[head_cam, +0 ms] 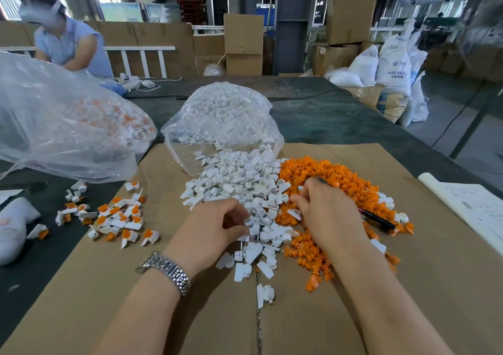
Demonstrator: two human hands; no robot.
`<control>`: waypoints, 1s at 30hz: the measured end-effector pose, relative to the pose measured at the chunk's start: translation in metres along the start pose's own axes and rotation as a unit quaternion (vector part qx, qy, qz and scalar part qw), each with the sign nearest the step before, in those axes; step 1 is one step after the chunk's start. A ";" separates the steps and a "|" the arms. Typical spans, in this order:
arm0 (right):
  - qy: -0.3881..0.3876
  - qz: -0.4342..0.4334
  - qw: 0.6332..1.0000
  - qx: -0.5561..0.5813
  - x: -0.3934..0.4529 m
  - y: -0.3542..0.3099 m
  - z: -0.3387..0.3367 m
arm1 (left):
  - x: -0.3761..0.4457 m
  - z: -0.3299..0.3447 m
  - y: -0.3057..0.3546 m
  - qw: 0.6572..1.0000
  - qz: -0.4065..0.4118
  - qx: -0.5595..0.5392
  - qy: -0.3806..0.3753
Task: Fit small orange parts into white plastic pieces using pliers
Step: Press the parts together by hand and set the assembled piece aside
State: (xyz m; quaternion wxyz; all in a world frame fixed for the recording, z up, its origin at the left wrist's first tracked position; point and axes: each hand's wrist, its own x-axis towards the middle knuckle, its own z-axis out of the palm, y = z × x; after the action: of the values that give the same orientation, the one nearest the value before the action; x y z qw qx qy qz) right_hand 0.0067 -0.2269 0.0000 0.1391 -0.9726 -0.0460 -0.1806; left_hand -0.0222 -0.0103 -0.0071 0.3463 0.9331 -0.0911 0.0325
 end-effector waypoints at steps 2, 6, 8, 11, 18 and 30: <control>0.025 0.010 0.999 0.029 0.002 -0.001 -0.001 | 0.000 0.000 -0.002 1.000 0.003 -0.007 0.002; 0.039 0.018 0.993 0.111 0.002 -0.003 -0.003 | -0.004 -0.010 -0.011 1.000 -0.003 0.001 -0.016; 0.035 0.008 0.990 0.139 0.000 -0.005 -0.003 | -0.004 -0.010 -0.012 0.999 -0.005 0.022 -0.023; 0.029 -0.013 0.987 0.160 -0.001 -0.004 -0.002 | -0.003 -0.004 -0.007 0.999 -0.006 0.031 -0.024; 0.011 -0.014 0.972 0.233 -0.001 -0.006 -0.003 | -0.001 0.003 0.002 0.994 0.023 0.106 0.019; -0.108 -0.022 0.891 0.440 -0.005 -0.013 -0.012 | -0.011 -0.002 0.012 0.979 0.115 0.075 0.153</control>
State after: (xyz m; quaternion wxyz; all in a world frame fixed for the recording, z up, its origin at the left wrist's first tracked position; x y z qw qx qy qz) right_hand -0.0035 -0.2186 0.0123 0.5426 -0.8244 -0.1564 -0.0391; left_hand -0.0348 -0.0163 0.0007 0.2794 0.9237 -0.1413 0.2209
